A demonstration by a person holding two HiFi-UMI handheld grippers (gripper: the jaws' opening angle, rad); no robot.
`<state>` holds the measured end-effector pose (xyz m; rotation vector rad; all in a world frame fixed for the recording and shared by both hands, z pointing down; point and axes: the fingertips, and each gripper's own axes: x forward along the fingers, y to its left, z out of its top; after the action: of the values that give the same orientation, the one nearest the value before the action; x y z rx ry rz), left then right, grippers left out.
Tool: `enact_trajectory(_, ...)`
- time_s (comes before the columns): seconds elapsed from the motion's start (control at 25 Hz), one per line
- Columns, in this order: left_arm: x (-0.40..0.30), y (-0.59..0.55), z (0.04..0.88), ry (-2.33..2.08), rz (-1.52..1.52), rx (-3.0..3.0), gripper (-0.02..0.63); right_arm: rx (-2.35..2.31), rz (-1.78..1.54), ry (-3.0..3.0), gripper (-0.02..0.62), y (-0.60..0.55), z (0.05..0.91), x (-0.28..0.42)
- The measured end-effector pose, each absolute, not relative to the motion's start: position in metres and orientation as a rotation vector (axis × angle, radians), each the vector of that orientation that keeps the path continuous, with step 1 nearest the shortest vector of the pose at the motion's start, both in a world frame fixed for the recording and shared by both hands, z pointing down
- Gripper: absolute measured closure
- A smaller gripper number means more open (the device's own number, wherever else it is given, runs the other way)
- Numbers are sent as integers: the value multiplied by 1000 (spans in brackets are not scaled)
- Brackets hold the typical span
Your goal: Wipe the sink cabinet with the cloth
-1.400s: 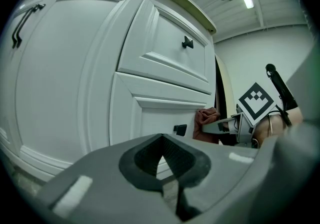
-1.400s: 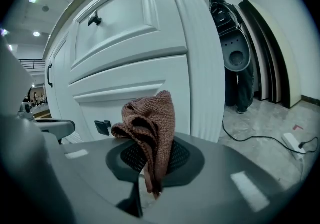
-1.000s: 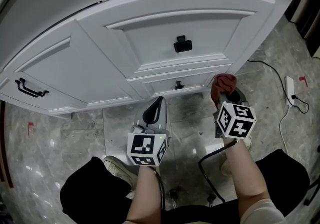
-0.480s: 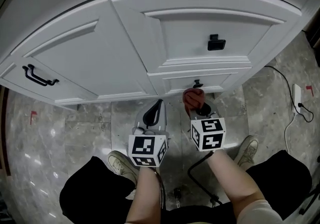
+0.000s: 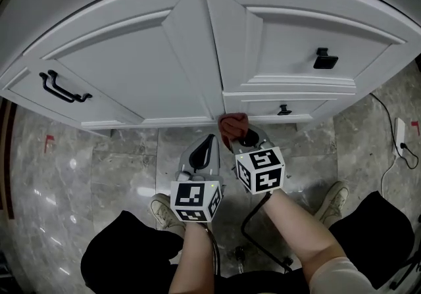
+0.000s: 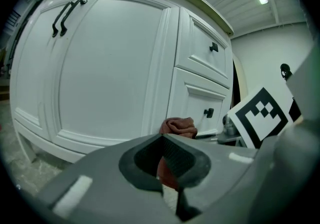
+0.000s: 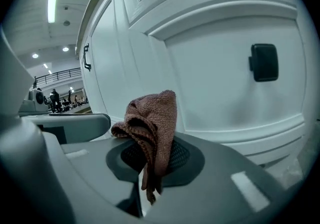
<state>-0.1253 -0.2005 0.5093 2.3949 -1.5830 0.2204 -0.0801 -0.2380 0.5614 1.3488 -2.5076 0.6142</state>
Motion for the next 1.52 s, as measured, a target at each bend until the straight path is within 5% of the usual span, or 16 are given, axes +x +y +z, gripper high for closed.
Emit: enact_trajectory(1.52, -12, -215, 505, -1421, 211, 2517, 606, 1737, 598, -2196, 518, -242, 564, 155)
